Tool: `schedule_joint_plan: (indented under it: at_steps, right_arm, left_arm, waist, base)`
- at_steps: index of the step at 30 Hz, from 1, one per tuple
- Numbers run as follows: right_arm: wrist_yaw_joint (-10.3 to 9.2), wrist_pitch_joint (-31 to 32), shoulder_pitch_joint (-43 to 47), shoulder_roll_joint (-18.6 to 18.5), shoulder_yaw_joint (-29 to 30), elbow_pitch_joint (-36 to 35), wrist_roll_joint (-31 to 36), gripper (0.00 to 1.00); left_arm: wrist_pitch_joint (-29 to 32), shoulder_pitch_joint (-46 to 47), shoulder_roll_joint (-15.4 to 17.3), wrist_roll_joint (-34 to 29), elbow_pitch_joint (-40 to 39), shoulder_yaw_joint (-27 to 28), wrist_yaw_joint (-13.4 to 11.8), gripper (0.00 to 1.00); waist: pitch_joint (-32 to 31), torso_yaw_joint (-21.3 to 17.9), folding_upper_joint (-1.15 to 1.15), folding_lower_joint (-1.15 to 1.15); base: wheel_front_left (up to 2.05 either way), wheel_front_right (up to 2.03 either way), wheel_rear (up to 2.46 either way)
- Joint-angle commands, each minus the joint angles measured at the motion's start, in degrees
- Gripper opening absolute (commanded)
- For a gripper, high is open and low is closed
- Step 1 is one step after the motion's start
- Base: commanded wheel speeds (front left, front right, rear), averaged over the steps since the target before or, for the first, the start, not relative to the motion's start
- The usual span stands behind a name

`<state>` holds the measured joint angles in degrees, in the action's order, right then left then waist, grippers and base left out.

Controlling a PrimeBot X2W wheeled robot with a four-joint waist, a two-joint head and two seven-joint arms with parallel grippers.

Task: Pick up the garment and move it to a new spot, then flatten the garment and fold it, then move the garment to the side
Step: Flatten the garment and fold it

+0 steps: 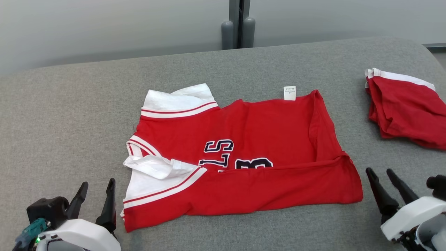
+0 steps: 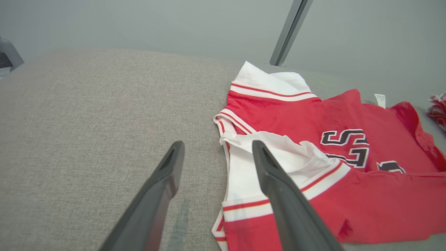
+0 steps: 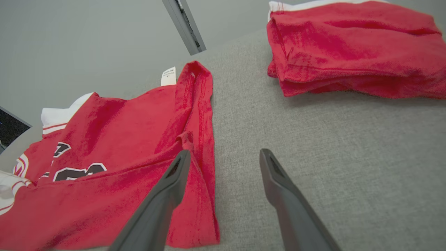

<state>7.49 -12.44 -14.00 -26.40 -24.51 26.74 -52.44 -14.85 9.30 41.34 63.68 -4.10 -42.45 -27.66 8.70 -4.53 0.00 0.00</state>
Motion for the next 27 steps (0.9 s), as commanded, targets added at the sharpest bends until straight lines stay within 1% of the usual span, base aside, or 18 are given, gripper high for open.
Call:
schedule_joint_plan:
  at_steps: [1, 2, 4, 7, 13, 14, 17, 22, 27]
  right_arm:
    - [0.01, 2.8, 1.8, 1.0, 0.6, 0.2, 0.4, 1.0]
    - [0.01, 4.4, 2.6, 1.5, 0.5, 0.2, 0.6, 1.0]
    - [0.01, 6.7, 3.1, 2.1, 0.8, 0.5, 1.5, 1.0]
    - [0.01, 9.7, 3.4, 3.6, 1.1, 1.1, 3.1, 1.0]
    - [0.01, 15.1, 2.9, 5.7, 3.3, 2.0, 5.4, 1.0]
    - [0.01, 15.1, 2.9, 5.7, 3.3, 2.0, 5.4, 1.0]
    - [0.01, 17.8, 3.2, 6.5, 4.1, 1.7, 5.9, 1.0]
    - [0.01, 21.3, 4.1, 7.6, 4.7, 0.3, 6.8, 1.0]
    - [0.01, 23.5, 4.7, 8.3, 5.8, -0.8, 8.3, 1.0]
  left_arm:
    - [-0.4, -2.1, -1.6, -2.5, 0.4, 2.3, -1.0, 1.0]
    - [-0.4, -3.4, -2.7, -3.5, 0.9, 2.7, -1.1, 1.0]
    - [-0.4, -4.9, -3.4, -5.6, 2.4, 2.0, -1.1, 1.0]
    - [1.4, -4.6, -3.8, -6.3, 4.6, -0.4, 0.3, 1.0]
    - [10.0, -2.2, -3.2, -5.0, 7.3, -4.6, 3.1, 1.0]
    - [10.0, -2.2, -3.2, -5.0, 7.3, -4.6, 3.1, 1.0]
    - [13.0, -1.2, -3.7, -4.6, 8.2, -6.1, 4.6, 1.0]
    - [15.3, 0.7, -5.0, -4.6, 9.6, -7.6, 6.2, 1.0]
    - [17.5, 2.5, -5.3, -4.9, 10.8, -8.7, 7.0, 1.0]
  waist:
    - [0.2, 0.4, 0.0, 0.0]
    - [0.2, 0.4, 0.0, 0.0]
    - [0.2, 0.6, 0.0, 0.0]
    - [0.2, 0.8, 0.0, 0.0]
    - [0.0, 1.1, 0.0, 0.0]
    - [0.0, 1.1, 0.0, 0.0]
    - [0.0, 1.1, 0.0, 0.0]
    - [0.1, 0.8, 0.0, 0.0]
    - [0.5, 0.7, 0.0, 0.0]
  base:
    - [0.0, 0.0, 0.0]
    - [0.0, 0.0, 0.0]
    - [0.0, 0.0, 0.0]
    - [0.0, 0.0, 0.0]
    - [0.0, 0.0, 0.0]
    - [0.0, 0.0, 0.0]
    - [0.0, 0.0, 0.0]
    - [0.0, 0.0, 0.0]
    - [0.0, 0.0, 0.0]
